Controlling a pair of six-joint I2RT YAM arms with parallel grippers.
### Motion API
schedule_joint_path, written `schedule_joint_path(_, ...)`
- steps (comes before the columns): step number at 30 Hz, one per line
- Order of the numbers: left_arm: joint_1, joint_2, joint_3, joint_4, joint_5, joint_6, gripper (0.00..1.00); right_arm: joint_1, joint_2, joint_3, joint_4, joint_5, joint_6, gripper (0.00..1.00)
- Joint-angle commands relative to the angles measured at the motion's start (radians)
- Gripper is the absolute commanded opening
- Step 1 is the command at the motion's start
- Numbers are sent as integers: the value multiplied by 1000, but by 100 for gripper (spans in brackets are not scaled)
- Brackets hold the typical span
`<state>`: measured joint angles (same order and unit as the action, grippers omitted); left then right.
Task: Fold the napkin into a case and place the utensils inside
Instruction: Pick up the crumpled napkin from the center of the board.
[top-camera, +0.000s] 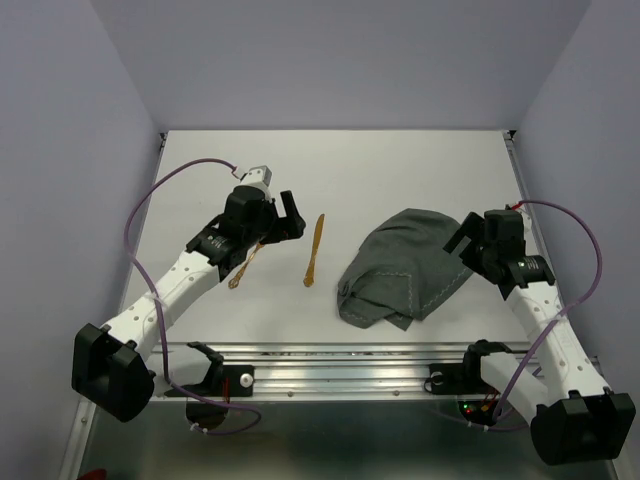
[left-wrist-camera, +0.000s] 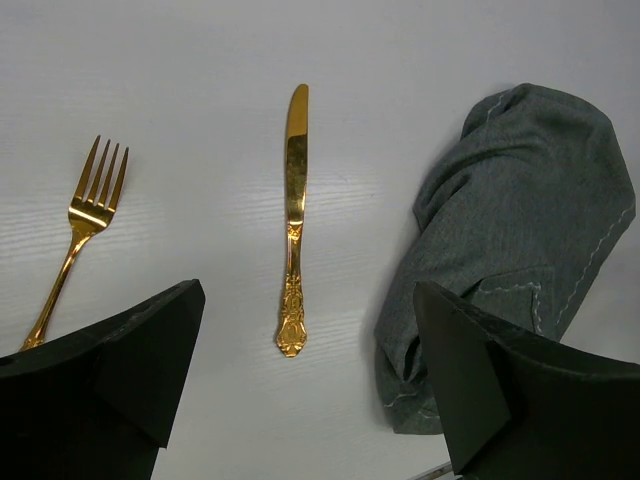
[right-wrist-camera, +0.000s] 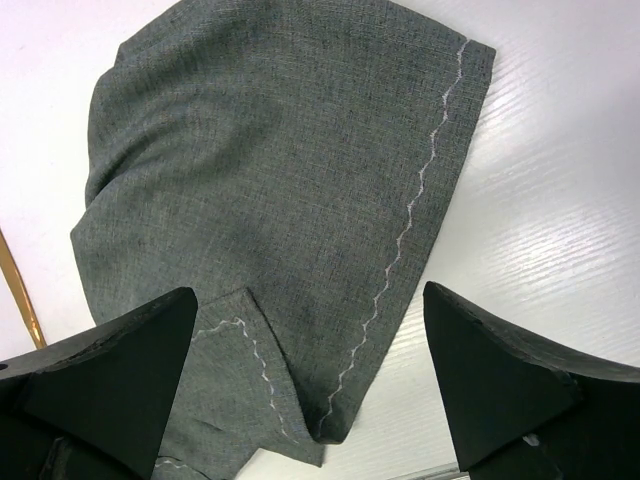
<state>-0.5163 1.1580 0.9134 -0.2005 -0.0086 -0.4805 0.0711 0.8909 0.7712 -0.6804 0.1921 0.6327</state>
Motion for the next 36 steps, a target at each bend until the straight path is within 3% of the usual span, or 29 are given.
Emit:
schedule_joint_path(1, -7, 3, 38, 6, -25, -9, 99, -5, 2, 14, 31, 3, -4, 100)
schedule_joint_path(9, -13, 68, 53, -46, 68, 28, 99, -5, -33, 4, 70, -103, -48, 100)
schedule_joint_path(16, -152, 74, -22, -39, 85, -4, 97, -5, -15, -12, 113, -269, -36, 100)
schedule_joint_path(20, -276, 81, -57, -10, 87, -64, 95, -5, -17, -56, 146, -331, -33, 88)
schedule_joint_path(24, -333, 114, -91, 44, 131, -79, 94, -5, -12, -67, 160, -362, -27, 80)
schedule_joint_path(36, -448, 259, -107, 96, 108, -52, 88, 91, 111, -135, 223, -379, -41, 73)
